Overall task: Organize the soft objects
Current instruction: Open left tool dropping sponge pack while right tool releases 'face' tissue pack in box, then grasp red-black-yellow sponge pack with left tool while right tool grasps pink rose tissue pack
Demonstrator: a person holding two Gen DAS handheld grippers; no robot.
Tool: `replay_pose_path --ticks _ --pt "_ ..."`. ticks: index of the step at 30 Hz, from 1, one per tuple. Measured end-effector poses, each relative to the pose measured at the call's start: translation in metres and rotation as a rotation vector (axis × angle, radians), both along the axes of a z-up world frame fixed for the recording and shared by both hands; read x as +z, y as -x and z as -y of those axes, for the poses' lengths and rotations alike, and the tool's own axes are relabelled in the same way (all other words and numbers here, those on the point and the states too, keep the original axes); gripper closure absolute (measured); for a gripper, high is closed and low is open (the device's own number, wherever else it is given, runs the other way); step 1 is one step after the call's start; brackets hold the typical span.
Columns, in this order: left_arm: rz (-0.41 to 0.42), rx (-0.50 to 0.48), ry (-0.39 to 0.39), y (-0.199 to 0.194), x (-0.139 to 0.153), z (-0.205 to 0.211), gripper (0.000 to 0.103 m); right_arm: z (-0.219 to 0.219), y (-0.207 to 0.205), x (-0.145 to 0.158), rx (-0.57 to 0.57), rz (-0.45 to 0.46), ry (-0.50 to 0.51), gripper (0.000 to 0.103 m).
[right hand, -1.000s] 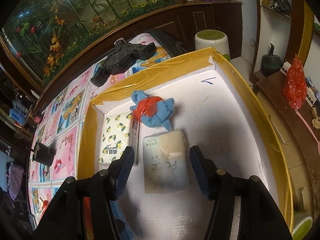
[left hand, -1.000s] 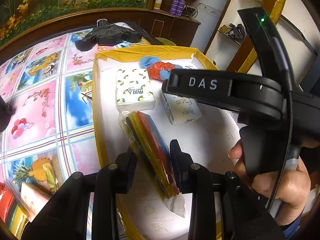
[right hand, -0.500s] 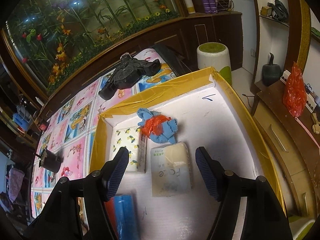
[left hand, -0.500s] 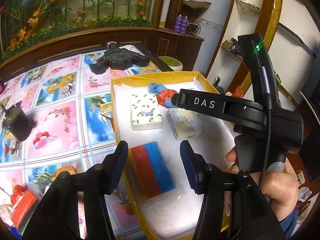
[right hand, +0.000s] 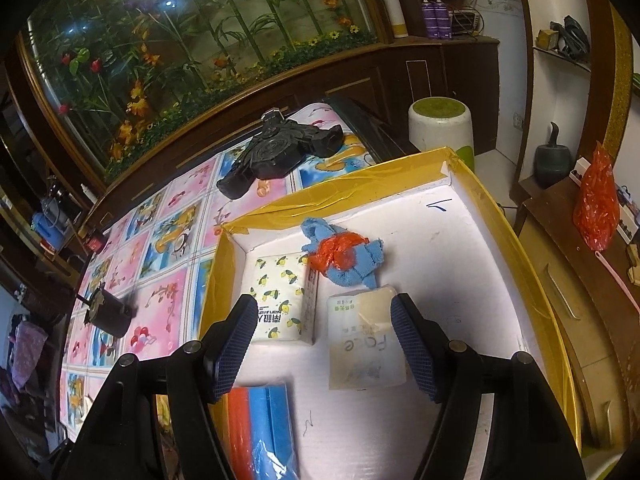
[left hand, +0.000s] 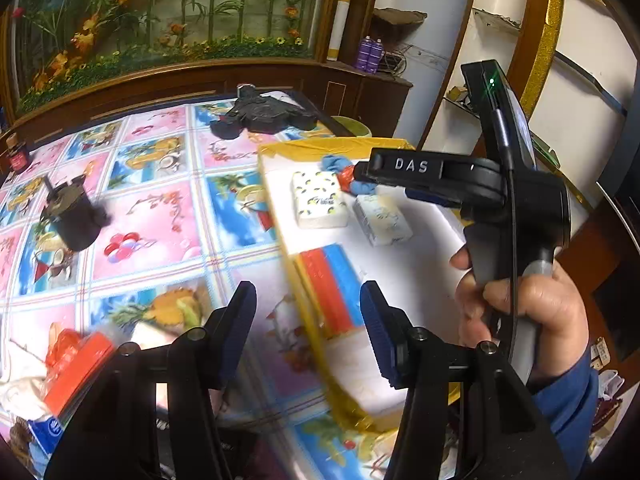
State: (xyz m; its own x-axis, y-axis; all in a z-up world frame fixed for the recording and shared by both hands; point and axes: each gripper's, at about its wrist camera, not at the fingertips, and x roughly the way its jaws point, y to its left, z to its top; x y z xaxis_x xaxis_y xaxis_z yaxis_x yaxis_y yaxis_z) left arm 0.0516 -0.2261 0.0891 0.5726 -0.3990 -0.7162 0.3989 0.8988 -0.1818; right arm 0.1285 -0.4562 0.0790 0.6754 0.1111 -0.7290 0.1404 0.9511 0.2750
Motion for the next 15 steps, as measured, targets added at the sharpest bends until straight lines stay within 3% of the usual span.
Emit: replay_pose_path --ticks 10,15 --pt "-0.014 0.061 -0.005 0.004 -0.009 -0.049 0.051 -0.031 0.004 0.002 0.091 0.043 0.041 0.034" --pt "0.004 0.088 -0.024 0.004 -0.001 -0.086 0.05 -0.055 0.006 0.001 0.189 0.058 0.033 0.034"
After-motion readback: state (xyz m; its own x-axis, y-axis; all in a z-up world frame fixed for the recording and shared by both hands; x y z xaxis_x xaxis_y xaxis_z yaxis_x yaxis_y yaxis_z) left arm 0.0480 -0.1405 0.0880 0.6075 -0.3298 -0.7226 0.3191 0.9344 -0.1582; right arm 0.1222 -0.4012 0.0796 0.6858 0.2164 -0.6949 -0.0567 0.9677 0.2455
